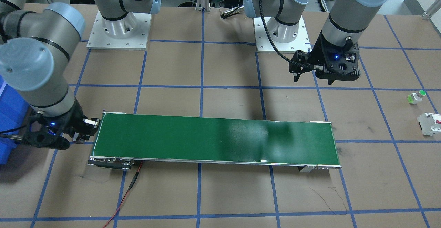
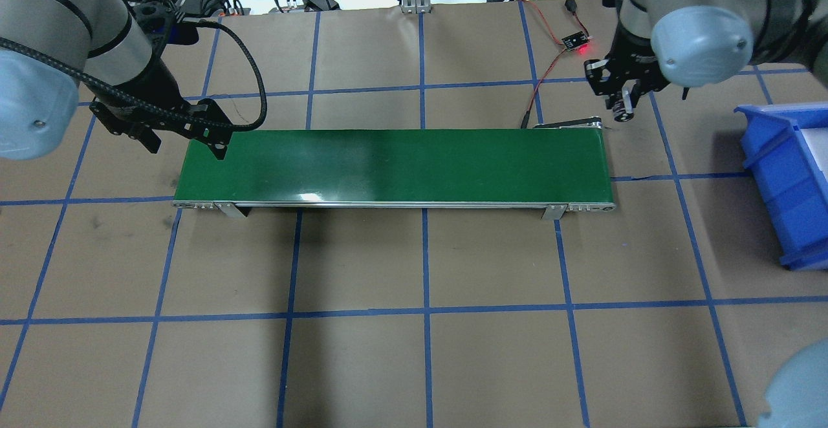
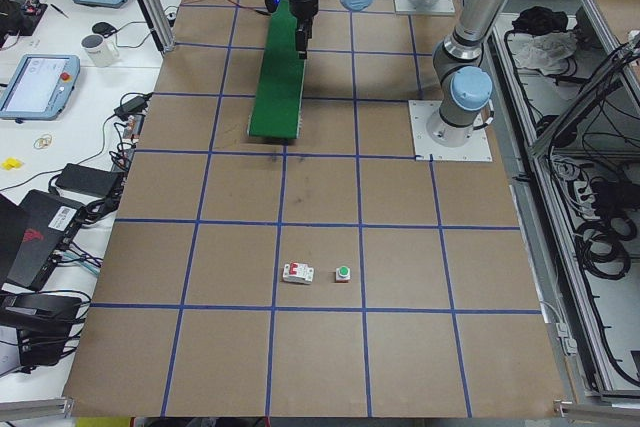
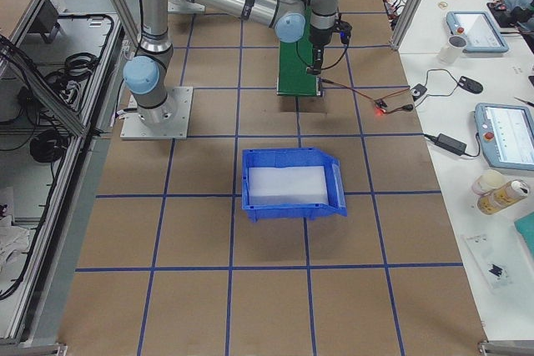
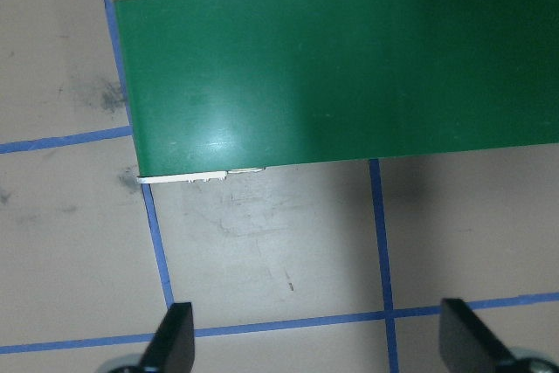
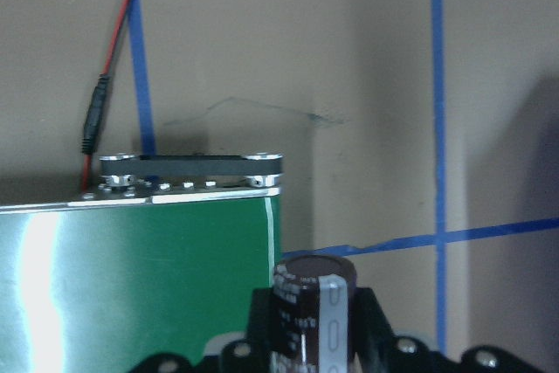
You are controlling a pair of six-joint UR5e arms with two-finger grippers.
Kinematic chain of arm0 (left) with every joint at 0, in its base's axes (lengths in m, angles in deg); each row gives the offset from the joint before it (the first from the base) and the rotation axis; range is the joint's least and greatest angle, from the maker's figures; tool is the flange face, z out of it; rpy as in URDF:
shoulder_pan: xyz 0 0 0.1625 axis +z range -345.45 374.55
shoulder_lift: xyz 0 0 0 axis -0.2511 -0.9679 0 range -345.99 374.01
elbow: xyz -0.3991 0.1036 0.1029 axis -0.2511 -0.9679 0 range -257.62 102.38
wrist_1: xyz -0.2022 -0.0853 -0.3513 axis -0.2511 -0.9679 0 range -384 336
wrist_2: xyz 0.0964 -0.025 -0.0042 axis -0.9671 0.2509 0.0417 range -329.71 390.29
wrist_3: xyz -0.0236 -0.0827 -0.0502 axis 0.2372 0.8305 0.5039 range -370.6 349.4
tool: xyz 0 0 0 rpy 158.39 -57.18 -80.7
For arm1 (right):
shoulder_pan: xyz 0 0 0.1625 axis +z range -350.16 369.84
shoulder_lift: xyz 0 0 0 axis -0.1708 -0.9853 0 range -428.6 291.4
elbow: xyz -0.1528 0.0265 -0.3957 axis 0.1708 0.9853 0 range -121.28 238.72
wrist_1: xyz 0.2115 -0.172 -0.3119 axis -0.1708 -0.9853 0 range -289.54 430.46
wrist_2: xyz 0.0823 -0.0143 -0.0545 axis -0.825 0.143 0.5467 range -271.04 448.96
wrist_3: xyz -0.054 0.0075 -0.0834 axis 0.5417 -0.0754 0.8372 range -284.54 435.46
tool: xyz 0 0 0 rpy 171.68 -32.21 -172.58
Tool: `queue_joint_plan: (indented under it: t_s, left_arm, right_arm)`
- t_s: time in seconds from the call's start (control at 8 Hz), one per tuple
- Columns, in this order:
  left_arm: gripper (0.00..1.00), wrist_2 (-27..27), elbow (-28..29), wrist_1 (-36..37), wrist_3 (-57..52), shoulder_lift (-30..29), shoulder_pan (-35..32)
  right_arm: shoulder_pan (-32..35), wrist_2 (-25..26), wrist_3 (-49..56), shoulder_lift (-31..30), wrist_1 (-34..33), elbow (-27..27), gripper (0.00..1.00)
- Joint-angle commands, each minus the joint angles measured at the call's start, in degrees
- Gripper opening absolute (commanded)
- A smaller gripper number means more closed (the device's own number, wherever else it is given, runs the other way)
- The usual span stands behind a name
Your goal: Move capacitor from left to right
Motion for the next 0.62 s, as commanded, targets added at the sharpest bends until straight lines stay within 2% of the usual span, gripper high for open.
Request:
queue_joint_plan:
  t_s: [0.0, 0.5]
  left_arm:
    - [1.00, 0.0, 0.2, 0.1, -0.1, 0.0, 0.1]
    - [1.00, 0.1, 0.0, 0.2, 0.0, 0.0, 0.3]
  right_arm:
    - [-10.5, 1.5, 17.5, -4.2, 3.1, 1.4, 0.00]
    - [-30.2, 0.8, 47.9, -2.3, -0.8, 1.3, 0.00]
